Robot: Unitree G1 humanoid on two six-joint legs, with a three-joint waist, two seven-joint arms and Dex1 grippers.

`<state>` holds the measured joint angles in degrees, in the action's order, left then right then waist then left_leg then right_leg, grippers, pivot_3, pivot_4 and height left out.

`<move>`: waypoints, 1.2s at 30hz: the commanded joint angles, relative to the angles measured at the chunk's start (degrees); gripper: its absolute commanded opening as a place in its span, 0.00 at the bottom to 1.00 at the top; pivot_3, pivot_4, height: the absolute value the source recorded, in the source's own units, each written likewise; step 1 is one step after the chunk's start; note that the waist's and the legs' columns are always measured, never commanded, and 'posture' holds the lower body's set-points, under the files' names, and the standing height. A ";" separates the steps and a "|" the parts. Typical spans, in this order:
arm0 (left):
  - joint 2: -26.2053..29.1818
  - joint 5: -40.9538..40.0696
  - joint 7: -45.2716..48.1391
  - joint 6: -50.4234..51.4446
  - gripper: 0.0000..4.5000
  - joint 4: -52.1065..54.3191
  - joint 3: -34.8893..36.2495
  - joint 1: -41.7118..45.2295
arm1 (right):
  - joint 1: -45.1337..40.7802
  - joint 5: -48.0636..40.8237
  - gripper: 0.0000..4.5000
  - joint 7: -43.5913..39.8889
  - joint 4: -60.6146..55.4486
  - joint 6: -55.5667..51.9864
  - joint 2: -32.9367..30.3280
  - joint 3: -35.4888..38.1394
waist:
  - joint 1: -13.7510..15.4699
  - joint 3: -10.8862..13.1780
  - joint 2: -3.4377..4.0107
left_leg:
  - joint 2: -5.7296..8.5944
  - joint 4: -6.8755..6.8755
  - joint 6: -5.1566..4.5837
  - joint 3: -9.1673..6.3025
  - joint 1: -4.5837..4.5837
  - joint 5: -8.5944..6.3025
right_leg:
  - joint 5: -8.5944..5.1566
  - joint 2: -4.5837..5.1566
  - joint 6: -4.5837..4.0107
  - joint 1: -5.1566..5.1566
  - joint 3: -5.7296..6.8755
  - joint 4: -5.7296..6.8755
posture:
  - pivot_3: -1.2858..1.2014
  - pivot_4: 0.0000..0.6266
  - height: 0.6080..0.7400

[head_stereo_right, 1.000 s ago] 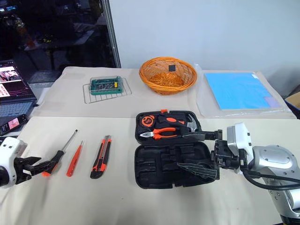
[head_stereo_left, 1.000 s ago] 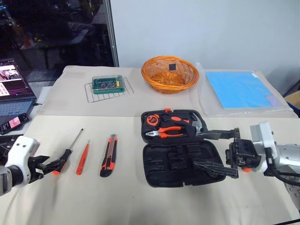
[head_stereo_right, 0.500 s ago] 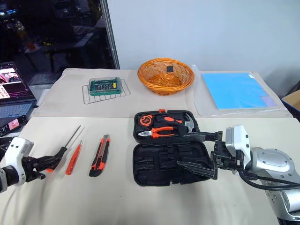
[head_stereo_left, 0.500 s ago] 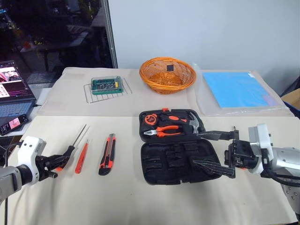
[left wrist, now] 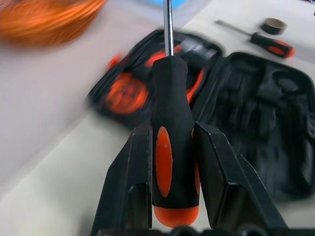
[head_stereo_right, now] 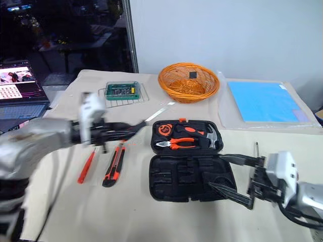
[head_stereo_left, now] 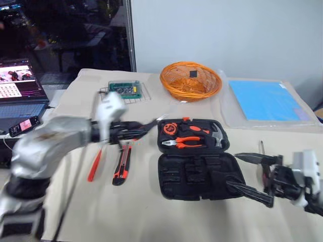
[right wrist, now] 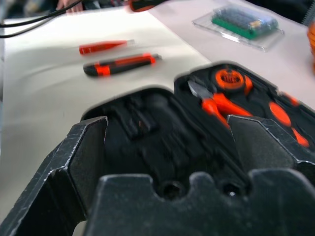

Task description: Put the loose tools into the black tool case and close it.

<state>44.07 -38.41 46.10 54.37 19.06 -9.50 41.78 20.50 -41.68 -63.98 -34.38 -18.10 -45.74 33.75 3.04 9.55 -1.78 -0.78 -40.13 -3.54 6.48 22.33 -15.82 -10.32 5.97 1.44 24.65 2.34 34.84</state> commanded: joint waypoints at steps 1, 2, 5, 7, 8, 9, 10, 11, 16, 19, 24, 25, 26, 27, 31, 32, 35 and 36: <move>-2.97 6.02 3.53 0.99 0.18 -4.36 -10.32 7.39 | 3.93 0.85 1.00 -3.30 0.77 2.79 0.06 5.96 | -1.23 0.01 0.00 | -0.01 0.03 -0.09 0.04 -0.04 -0.05 | -0.12 0.01 0.19 0.00 -0.11 -0.02 | 0.52 0.24 1.00; -4.44 7.45 4.71 0.89 0.18 -6.17 -13.36 9.40 | 5.20 1.39 1.00 -4.28 1.50 3.36 0.01 7.06 | -1.32 0.01 0.00 | -0.03 0.03 -0.11 0.06 -0.05 -0.06 | -0.25 0.00 0.39 0.01 -0.13 -0.02 | 0.52 0.24 1.00; -7.37 10.81 6.71 1.74 0.18 -9.96 -19.27 12.85 | 7.16 1.67 1.00 -5.41 3.04 4.24 0.21 9.58 | -1.86 0.01 0.02 | -0.01 -0.01 -0.14 -0.02 -0.05 -0.06 | -0.32 -0.08 0.43 -0.03 -0.17 -0.04 | 0.52 0.24 1.00; -8.39 11.95 7.77 3.23 0.18 -10.82 -21.57 13.80 | 7.92 2.02 1.00 -5.79 3.86 4.77 0.44 10.80 | -2.20 0.01 0.02 | -0.03 0.01 -0.14 -0.05 -0.04 -0.06 | -0.36 -0.09 0.37 0.01 -0.19 -0.01 | 0.52 0.24 1.00; -8.75 12.32 8.08 3.91 0.18 -10.93 -22.25 13.99 | 8.13 2.05 1.00 -5.81 4.16 4.90 0.51 11.22 | -2.33 0.01 0.02 | -0.05 0.01 -0.14 -0.04 -0.01 -0.06 | -0.36 -0.10 0.37 0.07 -0.20 0.01 | 0.52 0.24 1.00; -8.97 12.53 8.30 4.87 0.18 -10.66 -22.88 13.98 | 8.24 1.82 1.00 -5.78 4.46 4.90 0.58 11.73 | -2.36 0.01 0.02 | -0.06 0.00 -0.14 -0.05 0.02 -0.06 | -0.35 -0.10 0.37 0.13 -0.21 0.05 | 0.52 0.24 1.00; -8.62 12.96 8.67 6.10 0.18 -9.52 -24.28 13.68 | 8.21 1.46 1.00 -5.93 5.01 5.02 0.66 12.39 | -2.35 0.01 0.03 | -0.07 0.01 -0.14 -0.06 0.05 -0.06 | -0.35 -0.11 0.37 0.19 -0.21 0.08 | 0.52 0.24 1.00; -8.60 13.44 8.33 7.04 0.18 -8.94 -24.86 13.29 | 7.89 1.04 1.00 -5.90 5.38 4.99 0.70 12.77 | -2.33 0.01 0.03 | -0.07 0.00 -0.14 -0.06 0.11 -0.05 | -0.35 -0.10 0.37 0.28 -0.22 0.12 | 0.52 0.24 1.00; -8.70 15.36 7.54 8.93 0.18 -8.24 -25.52 12.22 | 5.24 0.13 1.00 -6.22 6.46 4.39 -0.63 11.77 | -2.26 0.02 0.03 | -0.07 -0.08 -0.14 -0.11 0.27 -0.05 | -0.35 -0.07 0.36 0.39 -0.22 0.12 | 0.52 0.24 1.00; -8.62 17.00 7.73 8.07 0.18 -8.71 -26.30 11.86 | 3.50 0.15 1.00 -6.53 7.10 3.88 -1.44 10.82 | -2.21 0.02 0.04 | -0.04 -0.16 -0.19 -0.11 0.35 -0.06 | -0.35 -0.01 0.36 0.41 -0.22 0.12 | 0.52 0.24 1.00; -8.65 20.45 10.32 3.81 0.18 -10.58 -28.99 11.99 | 1.03 0.26 1.00 -6.26 7.35 3.03 -2.53 9.45 | -2.10 0.02 0.04 | -0.02 -0.17 -0.20 -0.15 0.41 -0.06 | -0.33 0.00 0.34 0.44 -0.18 0.11 | 0.52 0.24 1.00; -8.82 21.07 10.54 3.14 0.18 -11.10 -29.20 12.03 | 0.75 0.24 1.00 -6.14 7.31 2.82 -2.66 9.35 | -2.05 0.02 0.04 | -0.02 -0.17 -0.20 -0.15 0.42 -0.05 | -0.32 0.00 0.31 0.45 -0.17 0.12 | 0.52 0.24 1.00; -9.31 22.04 10.80 1.73 0.18 -12.34 -29.61 12.31 | 0.46 0.24 1.00 -6.02 7.30 2.67 -2.83 9.24 | -2.03 0.02 0.04 | -0.02 -0.17 -0.20 -0.17 0.44 -0.05 | -0.28 0.00 0.28 0.47 -0.16 0.11 | 0.52 0.24 1.00; -10.18 22.87 10.88 0.56 0.18 -13.76 -29.90 12.65 | 0.23 0.25 1.00 -6.00 7.33 2.55 -2.95 9.18 | -2.02 0.02 0.04 | -0.02 -0.18 -0.20 -0.16 0.45 -0.05 | -0.26 0.00 0.25 0.47 -0.15 0.12 | 0.52 0.24 1.00; -12.21 26.77 11.83 -4.01 0.18 -17.77 -31.64 13.20 | 0.07 0.31 1.00 -5.60 6.57 2.04 -2.91 9.02 | -1.70 0.01 0.04 | -0.01 -0.27 -0.23 -0.18 0.50 -0.06 | -0.24 0.00 0.24 0.46 -0.13 0.12 | 0.52 0.24 1.00; -12.31 27.72 12.28 -5.18 0.18 -18.31 -32.05 13.21 | 0.12 0.29 1.00 -5.51 6.34 1.93 -2.87 9.04 | -1.54 0.01 0.05 | -0.01 -0.31 -0.25 -0.19 0.51 -0.07 | -0.23 0.00 0.25 0.45 -0.12 0.12 | 0.52 0.24 1.00; -13.25 28.56 12.87 -6.85 0.46 -19.43 -30.74 13.16 | 0.54 0.28 1.00 -5.46 5.90 1.70 -2.61 9.30 | -1.11 0.01 0.07 | -0.01 -0.50 -0.32 -0.21 0.57 -0.06 | -0.29 0.01 0.19 0.43 -0.12 0.12 | 0.52 0.24 1.00; -13.34 27.92 13.09 -6.41 0.54 -19.03 -29.28 13.05 | 0.74 0.25 1.00 -5.43 5.62 1.60 -2.48 9.43 | -1.00 0.00 0.06 | -0.01 -0.61 -0.34 -0.21 0.62 -0.07 | -0.35 0.01 0.19 0.44 -0.13 0.14 | 0.52 0.24 1.00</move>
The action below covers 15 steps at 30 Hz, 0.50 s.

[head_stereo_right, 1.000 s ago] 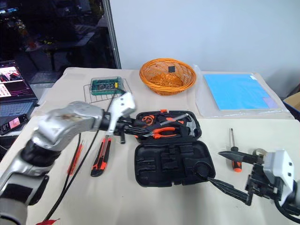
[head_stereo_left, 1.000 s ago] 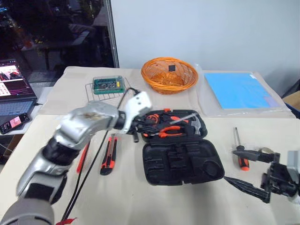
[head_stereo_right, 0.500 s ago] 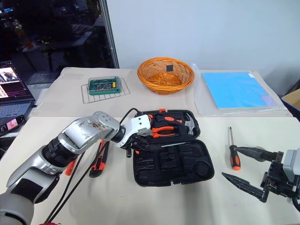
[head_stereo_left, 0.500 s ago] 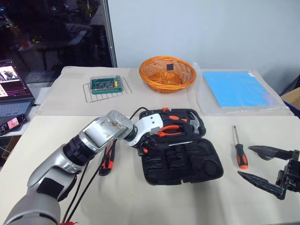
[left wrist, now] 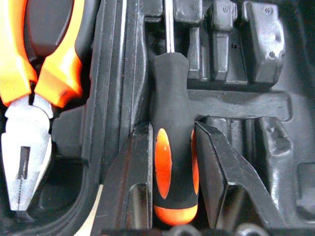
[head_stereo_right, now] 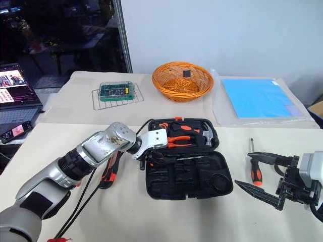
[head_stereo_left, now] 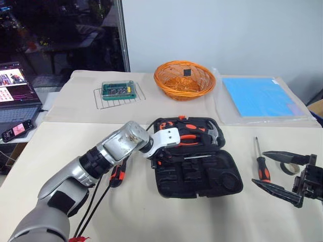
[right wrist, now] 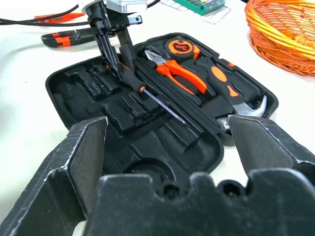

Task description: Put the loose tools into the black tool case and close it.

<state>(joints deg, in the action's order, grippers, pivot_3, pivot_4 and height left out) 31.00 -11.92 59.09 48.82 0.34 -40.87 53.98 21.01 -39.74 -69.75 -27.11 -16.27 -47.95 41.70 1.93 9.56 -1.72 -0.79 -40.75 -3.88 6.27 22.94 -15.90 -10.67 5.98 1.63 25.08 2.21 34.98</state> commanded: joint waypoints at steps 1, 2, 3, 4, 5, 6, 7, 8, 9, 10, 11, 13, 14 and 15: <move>-0.42 0.03 0.31 0.19 0.61 0.50 4.39 0.73 | 0.43 -1.75 1.00 0.36 -1.90 -0.31 -0.13 1.65 | 0.17 0.00 0.00 | -0.01 -0.05 -0.03 0.00 0.02 0.01 | 0.03 0.01 0.00 0.00 0.00 -0.01 | 0.52 0.24 1.00; -0.38 -1.47 0.77 1.08 0.70 1.58 6.48 0.53 | 0.63 -1.81 1.00 0.38 -2.13 -0.38 0.03 1.81 | 0.19 0.00 0.00 | -0.01 -0.13 -0.07 0.00 0.07 0.03 | 0.08 0.02 0.01 0.01 -0.01 0.00 | 0.52 0.24 1.00; -0.37 -2.41 1.14 1.68 0.78 2.33 7.88 0.37 | 0.78 -1.85 1.00 0.41 -2.30 -0.42 0.12 1.92 | 0.19 0.01 0.01 | -0.01 -0.15 -0.12 0.00 0.12 0.06 | 0.12 0.05 0.04 0.05 -0.01 0.00 | 0.52 0.24 1.00; -0.78 -4.87 1.48 2.97 0.85 3.77 10.70 -0.27 | 0.95 -1.86 1.00 0.45 -2.42 -0.41 0.25 2.05 | 0.19 0.00 0.01 | -0.01 -0.18 -0.16 0.00 0.18 0.10 | 0.17 0.07 0.05 0.08 -0.01 0.00 | 0.52 0.24 1.00; -1.14 -6.54 1.51 3.88 0.85 4.76 12.74 -0.96 | 1.11 -1.85 1.00 0.53 -2.50 -0.35 0.41 2.12 | 0.17 0.00 0.01 | -0.01 -0.20 -0.19 0.00 0.20 0.12 | 0.20 0.09 0.07 0.10 0.00 0.00 | 0.52 0.24 1.00; -2.00 -8.35 0.90 4.66 0.82 5.51 15.41 -2.12 | 1.19 -1.77 1.00 0.71 -2.58 -0.27 0.61 2.06 | 0.15 0.00 0.01 | -0.01 -0.21 -0.19 0.00 0.20 0.12 | 0.21 0.12 0.08 0.10 -0.01 0.00 | 0.52 0.24 1.00; -2.77 -9.73 0.34 4.82 0.78 6.08 17.47 -3.30 | 1.27 -1.69 1.00 0.84 -2.68 -0.19 0.80 1.96 | 0.15 -0.01 0.03 | -0.01 -0.21 -0.20 -0.01 0.20 0.12 | 0.22 0.13 0.08 0.10 -0.01 0.00 | 0.52 0.24 1.00; -3.34 -10.15 -0.36 4.32 0.72 6.62 18.67 -4.50 | 1.29 -1.61 1.00 1.06 -2.82 -0.14 0.98 1.79 | 0.17 -0.04 0.08 | -0.01 -0.20 -0.20 -0.02 0.19 0.12 | 0.21 0.16 0.08 0.08 -0.01 0.00 | 0.52 0.24 1.00; -4.57 -10.67 -1.54 3.62 0.63 7.06 20.14 -5.92 | 1.27 -1.54 1.00 1.37 -3.07 -0.16 1.13 1.52 | 0.17 -0.05 0.10 | -0.01 -0.19 -0.20 -0.03 0.19 0.12 | 0.21 0.17 0.09 0.08 -0.01 -0.03 | 0.52 0.24 1.00; -5.79 -10.90 -2.76 3.00 0.54 7.25 21.20 -7.11 | 1.28 -1.55 1.00 1.60 -3.31 -0.22 1.24 1.38 | 0.18 -0.06 0.12 | -0.01 -0.19 -0.21 -0.03 0.19 0.11 | 0.21 0.17 0.09 0.08 -0.02 -0.01 | 0.52 0.24 1.00; -6.71 -10.37 -3.90 1.94 0.47 7.19 21.64 -8.18 | 1.27 -1.60 1.00 1.88 -3.55 -0.32 1.34 1.28 | 0.19 -0.07 0.13 | -0.01 -0.18 -0.22 -0.03 0.19 0.11 | 0.21 0.17 0.10 0.07 -0.02 -0.02 | 0.52 0.24 1.00; -8.51 -7.87 -6.91 -1.58 0.29 5.69 21.22 -10.77 | 1.26 -1.69 1.00 2.69 -4.07 -0.56 1.59 1.08 | 0.21 -0.07 0.14 | 0.00 -0.19 -0.22 -0.02 0.22 0.11 | 0.25 0.16 0.05 0.08 -0.01 0.01 | 0.52 0.24 1.00; -9.18 -7.13 -7.95 -2.77 0.21 5.14 21.06 -11.73 | 1.31 -1.74 1.00 2.96 -4.25 -0.65 1.64 1.06 | 0.22 -0.07 0.13 | 0.01 -0.19 -0.22 -0.02 0.22 0.11 | 0.29 0.16 0.01 0.08 0.00 -0.01 | 0.52 0.24 1.00; -9.77 -5.77 -9.22 -4.58 0.13 4.35 20.37 -12.84 | 1.41 -1.83 1.00 3.34 -4.51 -0.82 1.74 1.05 | 0.25 -0.07 0.14 | 0.02 -0.20 -0.22 -0.02 0.24 0.11 | 0.32 0.15 -0.02 0.08 0.02 -0.02 | 0.52 0.24 1.00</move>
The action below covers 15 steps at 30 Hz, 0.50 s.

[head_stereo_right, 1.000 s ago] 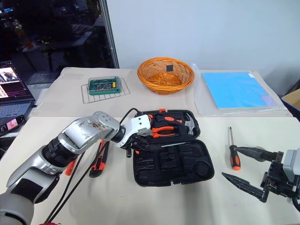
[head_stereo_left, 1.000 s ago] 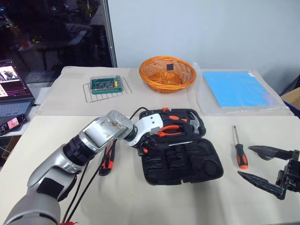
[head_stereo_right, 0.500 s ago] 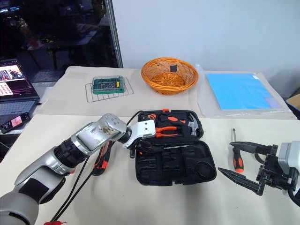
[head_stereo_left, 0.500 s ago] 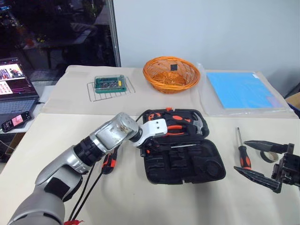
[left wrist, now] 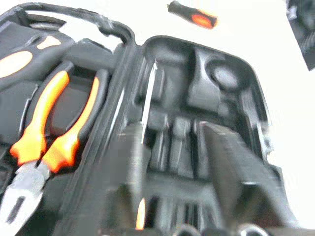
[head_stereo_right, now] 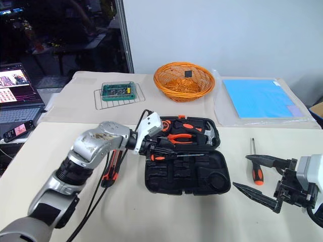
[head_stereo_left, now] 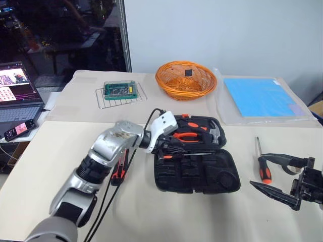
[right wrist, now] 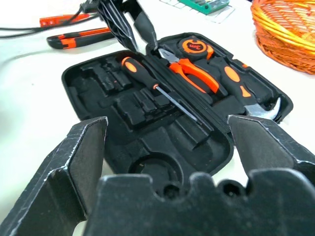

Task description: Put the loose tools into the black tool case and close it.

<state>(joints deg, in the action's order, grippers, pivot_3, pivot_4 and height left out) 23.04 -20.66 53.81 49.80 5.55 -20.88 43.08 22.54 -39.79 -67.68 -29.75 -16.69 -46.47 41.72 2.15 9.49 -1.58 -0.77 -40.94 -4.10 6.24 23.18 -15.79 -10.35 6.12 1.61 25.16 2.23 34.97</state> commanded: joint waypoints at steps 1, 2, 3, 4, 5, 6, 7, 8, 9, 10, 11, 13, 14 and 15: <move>-2.34 5.01 -5.51 -7.30 0.04 -2.46 -1.10 -3.32 | 0.12 -1.78 1.00 1.83 -2.30 -0.65 0.44 1.02 | 0.03 0.00 0.01 | 0.02 -0.01 0.00 0.01 -0.03 0.00 | 0.04 0.01 -0.07 -0.03 -0.01 0.01 | 0.52 0.24 1.00; -2.54 6.92 -6.65 -8.38 0.01 -3.85 -2.66 -4.36 | 0.35 -1.80 1.00 2.34 -2.70 -0.89 0.60 1.03 | 0.04 -0.01 0.01 | 0.02 -0.01 0.00 0.01 -0.02 0.00 | 0.04 0.01 -0.07 -0.03 -0.01 -0.01 | 0.52 0.24 1.00; -2.79 8.69 -7.66 -9.52 0.01 -5.21 -3.98 -5.24 | 0.57 -1.85 1.00 2.76 -3.07 -1.12 0.71 1.05 | 0.03 0.00 0.00 | 0.02 -0.01 0.00 0.00 -0.04 0.00 | 0.04 0.01 -0.07 -0.05 -0.01 -0.02 | 0.52 0.24 1.00; -2.79 10.43 -8.34 -10.30 0.01 -6.66 -5.47 -5.87 | 0.87 -2.00 1.00 3.42 -3.47 -1.79 0.70 1.07 | 0.05 -0.02 0.02 | 0.02 -0.01 0.00 0.01 -0.04 0.00 | 0.03 0.01 -0.07 -0.05 -0.01 -0.01 | 0.52 0.24 1.00; -2.59 11.96 -8.58 -10.38 0.01 -7.90 -6.95 -6.23 | 1.05 -2.07 1.00 4.05 -3.78 -2.37 0.63 1.06 | 0.05 -0.01 0.00 | 0.02 -0.02 0.00 0.02 -0.08 0.00 | 0.03 0.01 -0.06 -0.07 -0.02 0.00 | 0.52 0.24 1.00; -2.25 13.51 -8.33 -10.78 0.01 -9.15 -8.72 -6.74 | 1.13 -2.05 1.00 4.87 -4.14 -3.01 0.52 1.00 | 0.07 -0.03 0.00 | 0.01 -0.01 0.00 0.01 -0.07 0.00 | 0.03 0.00 -0.06 -0.07 0.00 -0.01 | 0.52 0.24 1.00; -2.29 14.44 -8.12 -11.53 0.01 -9.84 -9.75 -7.23 | 1.24 -2.07 1.00 5.41 -4.31 -3.49 0.45 1.08 | 0.08 -0.09 0.07 | 0.00 -0.01 0.00 0.00 -0.12 0.00 | 0.03 0.00 -0.06 -0.13 0.01 -0.03 | 0.52 0.24 1.00; -2.60 14.80 -7.91 -11.89 0.01 -10.25 -10.32 -7.69 | 1.37 -2.21 1.00 6.02 -4.49 -4.17 0.35 1.16 | 0.11 -0.20 0.19 | 0.01 0.00 0.00 0.01 -0.24 0.00 | 0.02 0.02 -0.04 -0.24 0.00 -0.05 | 0.52 0.24 1.00; -2.84 15.67 -7.74 -12.91 0.01 -10.86 -11.18 -8.07 | 1.39 -1.96 1.00 7.16 -4.73 -4.83 0.33 1.14 | 0.15 -0.25 0.26 | 0.01 0.01 -0.02 0.01 -0.37 -0.03 | -0.08 0.06 0.11 -0.37 0.00 -0.09 | 0.52 0.24 1.00; -3.27 16.04 -7.79 -13.65 0.01 -11.17 -11.33 -8.34 | 1.47 -1.71 1.00 8.01 -4.93 -5.24 0.38 1.21 | 0.17 -0.27 0.30 | 0.00 0.01 -0.03 0.01 -0.48 -0.03 | -0.08 0.10 0.12 -0.49 0.00 -0.09 | 0.52 0.24 1.00; -3.74 16.19 -7.81 -14.44 0.01 -11.44 -11.20 -8.56 | 1.48 -1.27 1.00 9.36 -5.22 -5.84 0.50 1.24 | 0.20 -0.28 0.31 | 0.00 0.02 -0.02 0.00 -0.56 -0.04 | -0.09 0.14 0.13 -0.55 0.01 -0.09 | 0.52 0.24 1.00; -4.76 15.18 -7.47 -17.49 0.01 -10.69 -8.82 -8.92 | 0.84 0.15 1.00 13.76 -5.99 -6.45 1.62 1.44 | 0.30 -0.32 0.36 | -0.02 0.08 0.15 -0.01 -0.88 -0.13 | -0.11 0.23 0.16 -0.87 0.05 -0.11 | 0.52 0.24 1.00; -5.89 13.35 -7.57 -19.01 0.01 -9.50 -6.24 -9.23 | 1.06 0.44 1.00 16.49 -6.83 -7.81 2.17 1.76 | 0.32 -0.35 0.41 | -0.02 0.10 0.40 -0.01 -0.92 -0.27 | -0.12 0.30 0.17 -0.89 0.07 -0.12 | 0.52 0.24 1.00; -6.94 11.26 -7.48 -19.69 0.01 -8.19 -3.64 -9.48 | 1.11 0.53 1.00 18.91 -7.62 -8.82 2.81 2.05 | 0.33 -0.39 0.47 | -0.02 0.10 0.45 -0.01 -0.90 -0.30 | -0.12 0.32 0.18 -0.88 0.08 -0.12 | 0.52 0.24 1.00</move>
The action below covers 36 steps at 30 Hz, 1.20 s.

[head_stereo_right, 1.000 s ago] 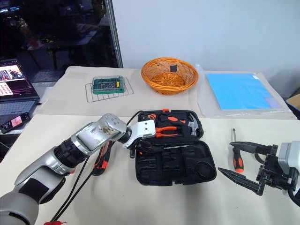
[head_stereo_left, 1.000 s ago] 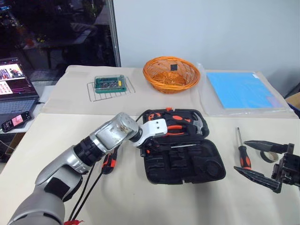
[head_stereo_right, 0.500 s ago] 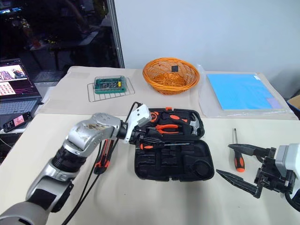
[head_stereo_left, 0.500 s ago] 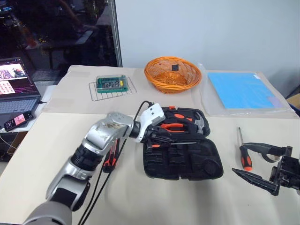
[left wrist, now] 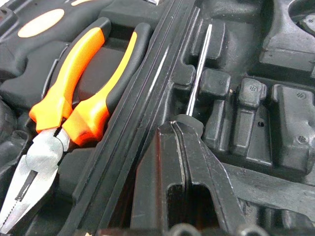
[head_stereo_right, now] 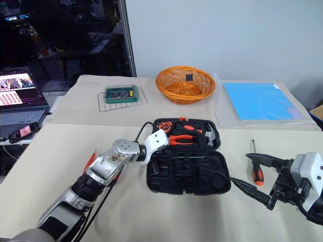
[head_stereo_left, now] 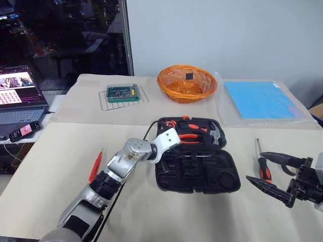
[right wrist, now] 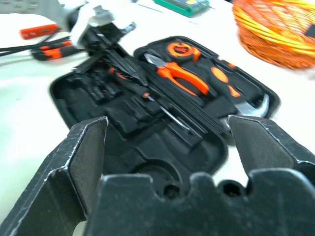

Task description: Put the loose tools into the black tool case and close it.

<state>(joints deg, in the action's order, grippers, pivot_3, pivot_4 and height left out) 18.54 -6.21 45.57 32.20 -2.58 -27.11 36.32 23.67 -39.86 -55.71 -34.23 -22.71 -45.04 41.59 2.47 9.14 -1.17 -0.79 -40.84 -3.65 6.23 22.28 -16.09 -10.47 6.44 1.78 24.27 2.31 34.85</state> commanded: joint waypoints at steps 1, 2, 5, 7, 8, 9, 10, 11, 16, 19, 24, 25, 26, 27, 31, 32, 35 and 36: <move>-3.41 -4.89 0.69 -2.45 0.01 1.27 4.86 -2.93 | -0.15 0.61 1.00 9.27 -3.84 -3.62 2.13 2.57 | 0.03 -0.04 0.07 | 0.00 0.00 0.01 0.00 0.04 0.00 | 0.00 0.04 0.01 0.03 0.00 0.01 | 0.52 0.24 1.00; -4.02 -5.91 0.68 -2.98 0.01 2.54 6.56 -3.09 | -0.11 1.89 1.00 12.07 -4.77 -4.58 2.63 2.91 | 0.02 -0.04 0.07 | 0.00 0.00 0.01 0.01 0.10 0.00 | 0.01 0.04 0.01 0.09 0.00 0.02 | 0.52 0.24 1.00; -4.26 -12.52 3.24 -0.03 0.01 7.81 12.14 -2.50 | 0.07 4.76 1.00 23.49 -7.78 -18.89 -0.13 2.03 | -0.09 -0.03 0.08 | 0.01 -0.02 -0.42 0.02 0.50 0.25 | 0.03 0.03 0.04 0.46 0.00 0.03 | 0.52 0.24 1.00; -2.83 -17.99 6.28 3.45 0.12 12.28 14.80 -2.48 | -3.03 0.85 1.00 27.13 -7.39 -23.91 0.21 1.35 | -0.38 -0.01 0.04 | 0.02 -0.07 -0.56 0.07 1.05 0.36 | 0.25 0.03 -0.20 1.00 -0.04 0.10 | 0.52 0.24 1.00; -1.91 -19.96 7.13 5.43 0.14 14.40 15.50 -2.46 | -4.50 0.72 1.00 28.67 -6.96 -26.20 -0.12 0.45 | -0.56 -0.01 0.03 | 0.01 -0.08 -0.56 0.06 1.04 0.38 | 0.35 -0.02 -0.38 1.01 -0.02 0.09 | 0.52 0.24 1.00; -1.43 -21.17 7.31 6.70 0.25 16.66 15.50 -2.65 | -5.02 1.39 1.00 29.48 -6.45 -27.82 -0.72 0.02 | -0.85 -0.01 0.04 | 0.01 -0.06 -0.56 0.08 1.01 0.37 | 0.35 -0.03 -0.39 1.01 -0.02 0.09 | 0.52 0.24 1.00; -1.12 -21.92 7.18 7.74 0.28 18.08 15.43 -2.73 | -5.30 1.89 1.00 29.95 -6.20 -29.46 -1.36 -0.22 | -0.94 -0.01 0.08 | 0.01 -0.01 -0.56 0.07 1.01 0.37 | 0.32 -0.03 -0.41 1.00 -0.02 0.07 | 0.52 0.24 1.00; -0.87 -22.76 6.98 8.71 0.39 19.26 15.53 -2.74 | -5.89 2.45 1.00 30.62 -5.88 -30.78 -1.80 -0.56 | -0.96 -0.02 0.11 | 0.03 0.00 -0.56 0.05 1.01 0.37 | 0.26 -0.08 -0.41 0.99 -0.02 0.09 | 0.52 0.24 1.00; 5.52 -29.50 13.71 11.74 0.75 22.52 18.39 -0.98 | -18.99 4.14 1.00 37.49 1.89 -46.95 -6.15 -12.02 | -1.91 0.12 -0.11 | 0.09 -0.13 -0.59 0.10 1.00 0.37 | 0.10 -0.17 0.00 0.94 -0.05 0.05 | 0.52 0.24 1.00; 6.87 -30.67 15.48 11.42 0.83 22.94 17.68 -0.49 | -24.55 5.66 1.00 38.08 7.32 -51.19 -6.54 -16.11 | -1.83 0.14 -0.09 | 0.08 -0.14 -0.59 0.07 0.96 0.43 | 0.15 -0.21 -0.02 0.89 -0.04 0.06 | 0.52 0.24 1.00; 6.97 -30.00 15.52 9.76 0.85 22.41 16.77 -0.25 | -29.09 8.92 0.89 37.03 18.29 -50.36 -6.84 -21.57 | -1.67 0.16 -0.08 | 0.15 -0.09 -0.66 0.06 1.10 0.41 | 0.14 -0.24 -0.01 0.93 -0.07 -0.05 | 0.52 0.24 1.00; 6.96 -30.04 15.32 9.63 0.85 22.36 16.95 -0.26 | -29.57 10.15 0.84 36.57 19.90 -49.27 -7.61 -23.10 | -1.68 0.16 -0.08 | 0.17 -0.09 -0.72 0.09 1.12 0.37 | 0.17 -0.24 -0.04 0.92 -0.10 -0.07 | 0.52 0.24 1.00; 6.94 -30.25 15.12 9.66 0.85 22.38 17.22 -0.36 | -30.03 11.09 0.76 36.20 20.93 -48.61 -8.27 -24.07 | -1.69 0.16 -0.08 | 0.20 -0.09 -0.76 0.08 1.14 0.34 | 0.24 -0.23 -0.16 0.93 -0.12 -0.08 | 0.52 0.24 1.00; 6.94 -30.39 14.87 9.68 0.85 22.51 17.40 -0.55 | -30.29 11.45 0.69 35.67 21.44 -48.27 -8.84 -24.51 | -1.76 0.16 -0.08 | 0.22 -0.08 -0.78 0.09 1.14 0.33 | 0.25 -0.22 -0.16 0.93 -0.12 -0.09 | 0.52 0.24 1.00; 7.26 -30.41 14.45 9.04 0.85 22.84 17.66 -1.42 | -29.66 13.04 0.39 33.39 21.48 -46.21 -11.15 -25.68 | -1.65 0.16 -0.08 | 0.28 -0.07 -0.81 0.05 1.16 0.32 | 0.33 -0.20 0.06 0.91 -0.13 -0.13 | 0.52 0.24 1.00; 6.63 -29.80 13.21 8.12 0.85 22.29 18.18 -1.62 | -28.92 14.21 0.31 32.57 21.34 -44.00 -12.01 -25.86 | -1.66 0.16 -0.09 | 0.28 -0.07 -0.81 0.05 1.17 0.32 | 0.29 -0.20 0.11 0.91 -0.13 -0.14 | 0.52 0.24 1.00; 2.90 -30.45 11.01 2.93 0.85 19.94 21.59 -2.90 | -27.62 15.84 0.21 29.45 19.72 -37.89 -14.07 -23.98 | -1.71 0.15 -0.07 | 0.28 -0.08 -0.81 0.05 1.16 0.31 | 0.14 -0.20 0.35 0.90 -0.15 -0.16 | 0.52 0.24 1.00; 3.68 -30.21 11.72 2.23 0.85 19.17 22.23 -3.14 | -27.40 15.85 0.21 27.74 18.60 -35.31 -14.76 -22.43 | -1.74 0.15 -0.07 | 0.28 -0.07 -0.81 0.06 1.15 0.31 | 0.14 -0.18 0.37 0.90 -0.17 -0.16 | 0.52 0.24 1.00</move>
<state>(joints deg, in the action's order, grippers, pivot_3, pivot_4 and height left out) 21.92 -35.98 57.18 38.04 17.28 -7.45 33.23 -3.61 -25.25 -25.06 -12.24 -63.88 -57.33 14.80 0.73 9.29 -1.25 -0.51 -40.92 -4.46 6.30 23.44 -15.77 -10.28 6.26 2.24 25.18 2.14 34.68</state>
